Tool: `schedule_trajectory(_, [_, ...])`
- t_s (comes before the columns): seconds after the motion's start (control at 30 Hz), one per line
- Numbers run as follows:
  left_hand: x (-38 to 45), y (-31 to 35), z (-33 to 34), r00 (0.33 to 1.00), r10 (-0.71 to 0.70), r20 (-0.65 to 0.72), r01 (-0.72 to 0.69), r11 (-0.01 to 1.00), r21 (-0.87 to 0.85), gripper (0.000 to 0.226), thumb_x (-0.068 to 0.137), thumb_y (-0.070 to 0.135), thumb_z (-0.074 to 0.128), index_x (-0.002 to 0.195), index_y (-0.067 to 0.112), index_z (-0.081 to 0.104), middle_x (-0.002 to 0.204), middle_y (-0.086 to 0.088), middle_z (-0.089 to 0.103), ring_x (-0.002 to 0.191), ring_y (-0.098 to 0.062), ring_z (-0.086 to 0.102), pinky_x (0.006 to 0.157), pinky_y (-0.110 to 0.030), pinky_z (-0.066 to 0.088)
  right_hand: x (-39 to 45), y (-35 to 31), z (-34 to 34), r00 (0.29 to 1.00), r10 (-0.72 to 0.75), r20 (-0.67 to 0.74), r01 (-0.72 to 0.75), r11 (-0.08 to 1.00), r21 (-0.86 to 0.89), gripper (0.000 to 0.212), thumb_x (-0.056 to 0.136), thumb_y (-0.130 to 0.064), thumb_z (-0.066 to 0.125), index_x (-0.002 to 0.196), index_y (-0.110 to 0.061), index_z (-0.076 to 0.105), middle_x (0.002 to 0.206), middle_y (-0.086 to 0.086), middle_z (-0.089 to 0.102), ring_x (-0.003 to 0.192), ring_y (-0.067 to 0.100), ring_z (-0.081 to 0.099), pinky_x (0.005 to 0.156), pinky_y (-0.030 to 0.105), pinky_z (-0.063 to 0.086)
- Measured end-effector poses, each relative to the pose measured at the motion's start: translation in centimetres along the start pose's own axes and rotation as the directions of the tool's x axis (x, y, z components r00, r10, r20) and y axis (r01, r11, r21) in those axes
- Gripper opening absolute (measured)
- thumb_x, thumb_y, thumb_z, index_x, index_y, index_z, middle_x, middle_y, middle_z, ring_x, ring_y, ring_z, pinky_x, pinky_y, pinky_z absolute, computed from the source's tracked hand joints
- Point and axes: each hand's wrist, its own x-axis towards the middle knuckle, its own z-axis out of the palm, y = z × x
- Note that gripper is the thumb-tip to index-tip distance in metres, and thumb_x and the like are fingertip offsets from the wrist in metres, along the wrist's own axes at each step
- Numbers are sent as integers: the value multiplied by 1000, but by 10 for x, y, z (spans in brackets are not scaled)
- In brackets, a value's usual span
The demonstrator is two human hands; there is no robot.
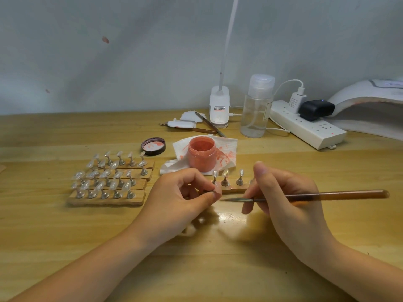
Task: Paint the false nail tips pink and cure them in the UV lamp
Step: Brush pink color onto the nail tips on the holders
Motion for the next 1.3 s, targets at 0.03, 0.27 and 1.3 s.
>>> schedule_trajectory(0.03, [0, 0, 0, 1000, -1, 3, 1, 1000, 0, 13, 67, 25, 75, 68, 35, 67, 74, -2, 69, 60, -17, 56, 57, -24, 46, 0, 0, 0, 1000, 4, 4, -4, 1000, 15, 42, 85, -27, 48, 52, -3, 60, 47, 12, 59, 41, 1, 49, 48, 5, 35])
schedule_trajectory(0.27, [0, 2, -1, 1000, -13, 27, 14, 1000, -25, 14, 69, 17, 75, 64, 27, 67, 59, 10, 63, 52, -5, 49, 47, -11, 38, 4, 0, 1, 998, -10, -59, 10, 1000, -11, 34, 85, -29, 54, 60, -7, 63, 55, 7, 64, 44, 1, 52, 50, 4, 36])
schedule_trajectory(1.3, [-5, 8, -1, 997, 62, 36, -58, 994, -97, 13, 62, 37, 70, 71, 29, 75, 41, 8, 51, 39, -2, 42, 39, -7, 31, 3, 1, 0, 997, -68, -31, 69, 998, 13, 35, 83, -32, 50, 64, -5, 62, 57, 2, 65, 48, -3, 54, 52, 2, 36])
